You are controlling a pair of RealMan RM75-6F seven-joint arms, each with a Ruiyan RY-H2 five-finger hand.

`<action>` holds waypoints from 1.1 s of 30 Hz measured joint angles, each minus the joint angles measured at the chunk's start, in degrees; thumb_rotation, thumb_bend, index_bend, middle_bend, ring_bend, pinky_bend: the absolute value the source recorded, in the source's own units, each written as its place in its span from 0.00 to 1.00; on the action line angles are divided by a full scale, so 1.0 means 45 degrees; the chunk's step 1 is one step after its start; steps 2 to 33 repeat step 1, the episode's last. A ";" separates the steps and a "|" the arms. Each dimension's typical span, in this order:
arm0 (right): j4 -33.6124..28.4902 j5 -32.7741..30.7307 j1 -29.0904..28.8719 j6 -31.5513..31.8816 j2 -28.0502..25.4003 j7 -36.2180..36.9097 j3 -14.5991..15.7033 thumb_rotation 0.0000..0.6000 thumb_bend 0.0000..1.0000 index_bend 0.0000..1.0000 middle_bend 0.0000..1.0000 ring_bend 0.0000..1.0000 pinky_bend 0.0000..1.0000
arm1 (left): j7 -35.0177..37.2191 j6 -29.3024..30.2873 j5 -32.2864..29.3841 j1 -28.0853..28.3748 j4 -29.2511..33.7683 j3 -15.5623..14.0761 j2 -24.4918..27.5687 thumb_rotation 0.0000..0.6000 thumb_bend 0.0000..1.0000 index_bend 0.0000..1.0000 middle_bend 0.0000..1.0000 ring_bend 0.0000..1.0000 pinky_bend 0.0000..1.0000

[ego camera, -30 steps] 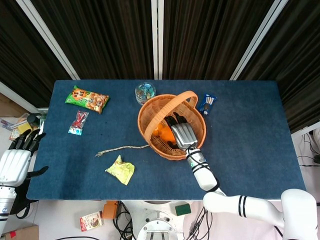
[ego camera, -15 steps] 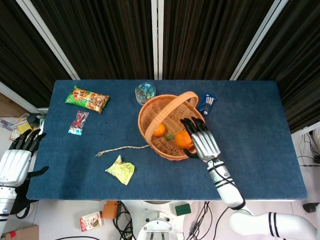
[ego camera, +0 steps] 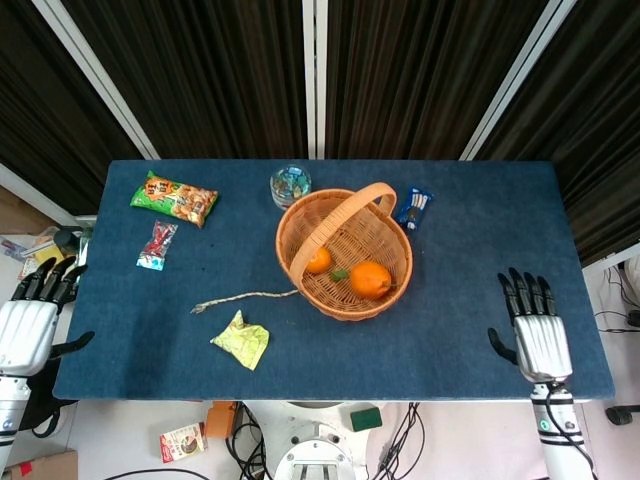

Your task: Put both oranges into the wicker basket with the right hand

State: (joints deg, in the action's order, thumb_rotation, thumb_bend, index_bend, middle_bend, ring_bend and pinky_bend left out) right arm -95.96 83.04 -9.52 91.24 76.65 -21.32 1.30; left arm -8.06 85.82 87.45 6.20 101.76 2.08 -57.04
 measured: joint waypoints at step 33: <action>0.0038 -0.0083 0.0100 0.0052 -0.0021 -0.0062 0.0006 1.00 0.30 0.00 0.00 0.00 0.00 | -0.0002 0.0017 0.0009 -0.0010 -0.0010 0.0002 -0.0003 1.00 0.00 0.14 0.08 0.03 0.18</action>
